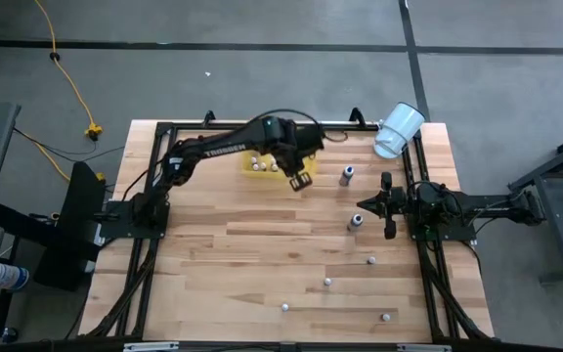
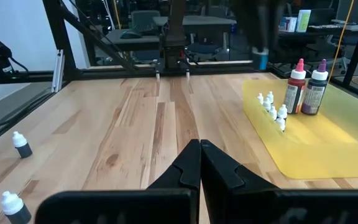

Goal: Pick & Place food coloring
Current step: Put the small blue food coloring into the yellow container

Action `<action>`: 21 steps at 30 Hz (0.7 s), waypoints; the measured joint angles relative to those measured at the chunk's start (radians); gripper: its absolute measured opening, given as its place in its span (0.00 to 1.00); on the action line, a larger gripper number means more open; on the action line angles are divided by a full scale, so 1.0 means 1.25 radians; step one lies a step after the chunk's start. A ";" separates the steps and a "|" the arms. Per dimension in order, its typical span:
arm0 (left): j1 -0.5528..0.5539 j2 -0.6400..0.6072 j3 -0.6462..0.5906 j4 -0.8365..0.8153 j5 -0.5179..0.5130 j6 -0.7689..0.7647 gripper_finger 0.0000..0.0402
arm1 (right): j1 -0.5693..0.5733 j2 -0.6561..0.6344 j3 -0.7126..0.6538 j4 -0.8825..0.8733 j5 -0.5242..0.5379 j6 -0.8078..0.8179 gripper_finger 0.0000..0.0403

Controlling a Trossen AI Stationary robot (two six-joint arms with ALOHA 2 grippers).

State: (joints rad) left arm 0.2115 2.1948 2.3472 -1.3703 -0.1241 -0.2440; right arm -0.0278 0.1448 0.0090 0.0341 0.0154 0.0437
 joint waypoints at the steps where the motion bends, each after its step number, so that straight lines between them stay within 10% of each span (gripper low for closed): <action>1: 0.009 0.000 -0.010 0.012 -0.003 0.000 0.09 | 0.000 0.000 0.000 0.000 0.000 0.000 0.00; 21: 0.116 0.001 -0.271 0.288 -0.082 -0.052 0.09 | 0.000 0.000 0.000 0.000 0.000 0.000 0.00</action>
State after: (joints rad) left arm 0.3559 2.1967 2.0086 -1.0105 -0.2262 -0.3088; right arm -0.0277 0.1448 0.0088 0.0340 0.0153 0.0437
